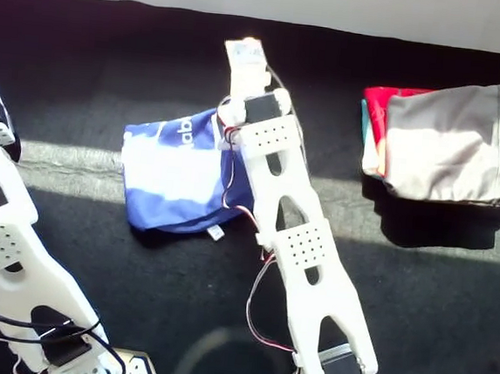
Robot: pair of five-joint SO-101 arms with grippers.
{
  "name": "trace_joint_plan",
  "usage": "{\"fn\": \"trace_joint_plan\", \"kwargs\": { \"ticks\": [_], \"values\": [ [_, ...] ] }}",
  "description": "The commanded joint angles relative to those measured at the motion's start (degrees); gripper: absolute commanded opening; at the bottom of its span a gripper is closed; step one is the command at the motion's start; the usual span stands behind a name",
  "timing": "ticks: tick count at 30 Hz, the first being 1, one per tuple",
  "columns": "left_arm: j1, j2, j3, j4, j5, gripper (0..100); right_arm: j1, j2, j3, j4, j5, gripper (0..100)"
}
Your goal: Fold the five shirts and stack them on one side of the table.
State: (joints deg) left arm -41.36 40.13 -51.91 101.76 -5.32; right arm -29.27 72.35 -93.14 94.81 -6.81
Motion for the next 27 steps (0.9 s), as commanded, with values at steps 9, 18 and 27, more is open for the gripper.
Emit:
{"fn": "trace_joint_plan", "kwargs": {
  "ticks": [9,18,27],
  "values": [
    [0.6,-4.1,-0.2,-0.1,-0.3,11,12.1,-22.1,-6.4,6.2,8.0,0.7],
    [0.5,-4.1,-0.2,-0.1,-0.3,11,20.7,-38.5,1.5,6.2,10.5,0.6],
    [0.2,-4.1,-0.4,-0.1,-0.3,10,32.0,-54.4,18.2,3.3,18.5,0.6]
  ]
}}
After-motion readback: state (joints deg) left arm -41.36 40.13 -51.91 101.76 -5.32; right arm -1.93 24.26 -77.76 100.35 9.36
